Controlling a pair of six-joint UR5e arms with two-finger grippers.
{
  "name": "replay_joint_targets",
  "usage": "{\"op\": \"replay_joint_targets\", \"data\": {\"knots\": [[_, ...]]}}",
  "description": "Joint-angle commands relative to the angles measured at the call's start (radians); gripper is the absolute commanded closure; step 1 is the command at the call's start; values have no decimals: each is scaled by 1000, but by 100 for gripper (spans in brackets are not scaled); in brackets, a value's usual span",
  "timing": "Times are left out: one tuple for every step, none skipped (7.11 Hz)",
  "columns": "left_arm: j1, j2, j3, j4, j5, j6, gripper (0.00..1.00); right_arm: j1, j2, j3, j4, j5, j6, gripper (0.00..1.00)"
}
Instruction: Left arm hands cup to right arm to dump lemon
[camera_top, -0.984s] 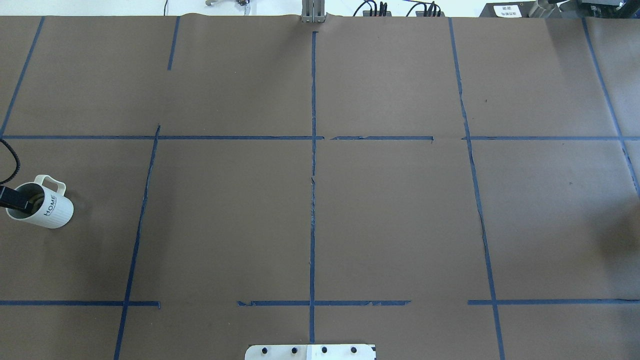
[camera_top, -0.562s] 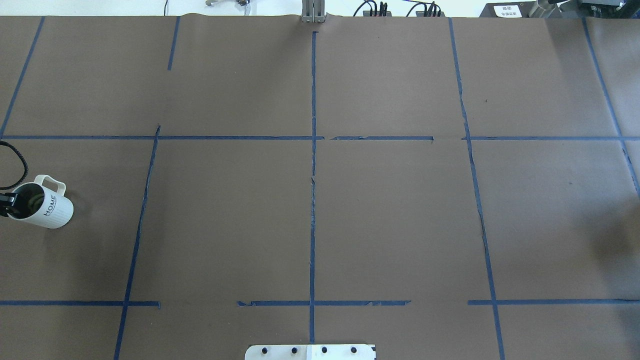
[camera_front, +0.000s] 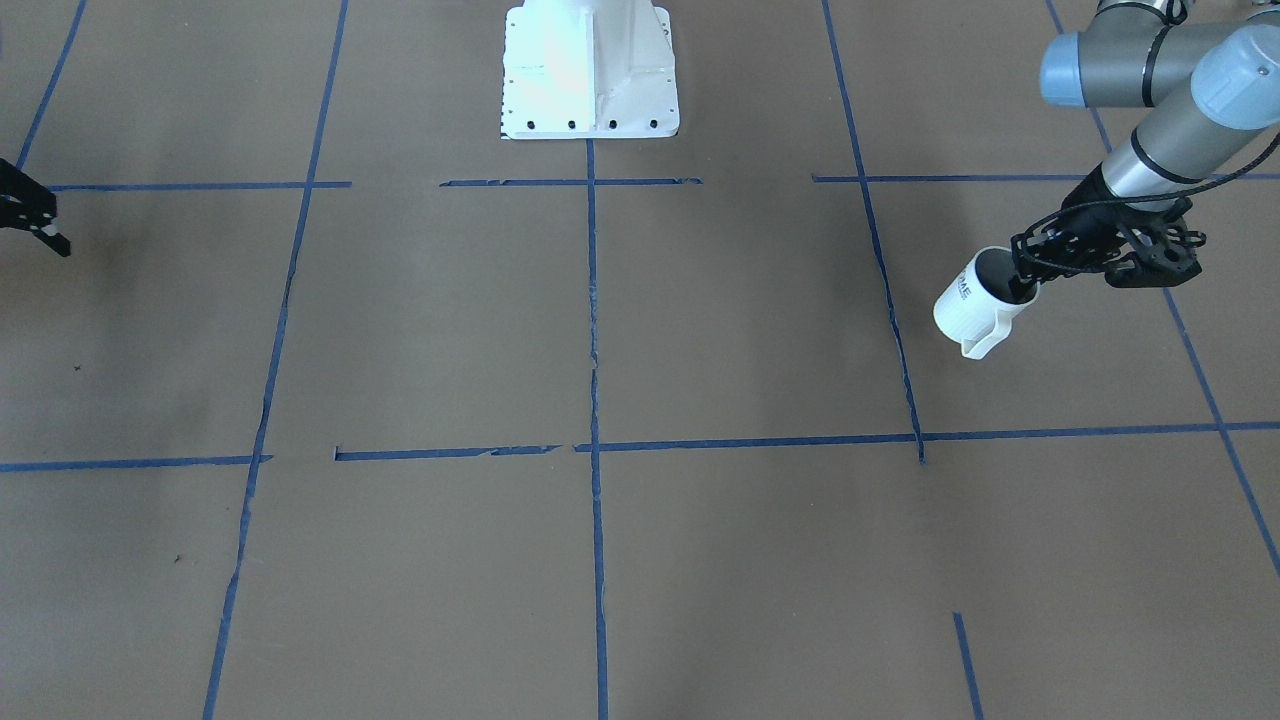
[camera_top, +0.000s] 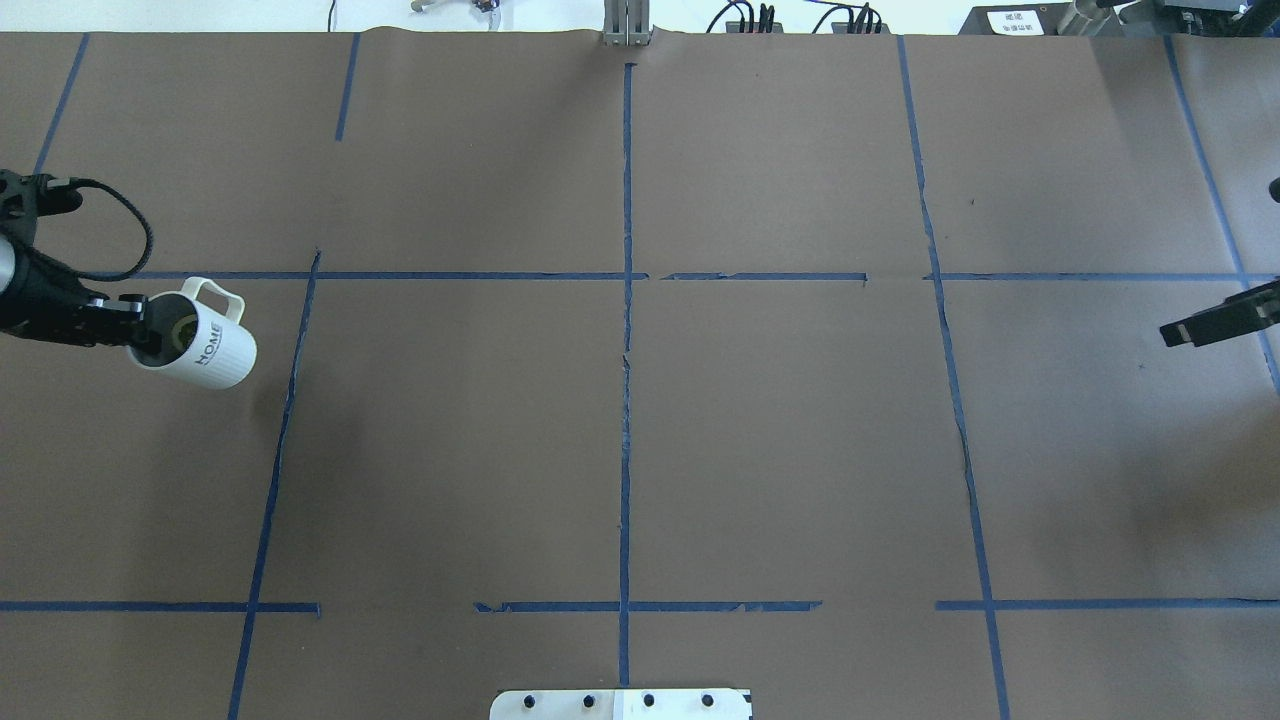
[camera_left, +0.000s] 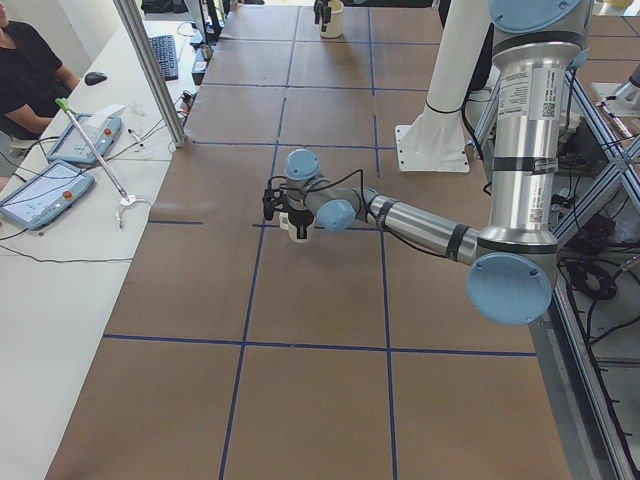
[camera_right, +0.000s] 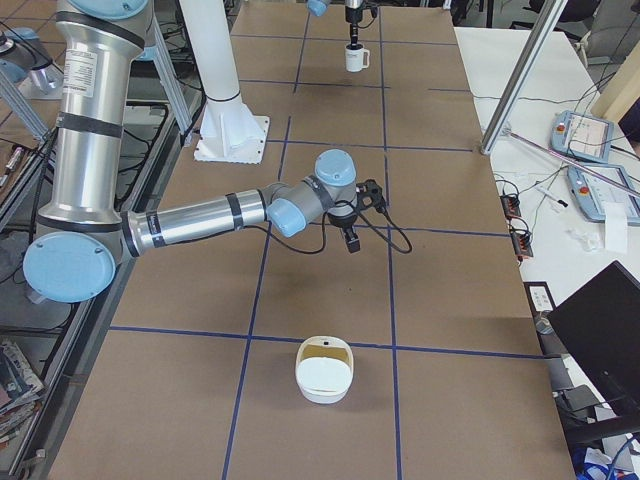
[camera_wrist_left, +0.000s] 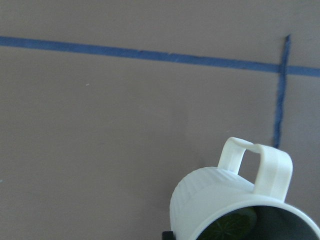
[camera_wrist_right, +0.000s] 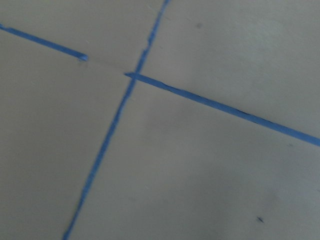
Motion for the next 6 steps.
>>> {"op": "replay_joint_targets", "data": {"knots": [[36, -222, -52, 251, -20, -102, 100, -160, 108, 36, 122, -128, 220, 0], [89, -335, -88, 403, -12, -165, 100, -258, 153, 50, 122, -261, 271, 0], [146, -437, -88, 502, -8, -242, 100, -352, 205, 58, 124, -409, 303, 0], [160, -491, -76, 526, -9, -289, 100, -423, 245, 92, 124, -527, 355, 0], [169, -528, -60, 526, -9, -339, 100, -489, 304, 110, 122, -650, 397, 0], [171, -571, -24, 526, -12, -363, 100, -594, 344, 118, 122, -800, 399, 0]]}}
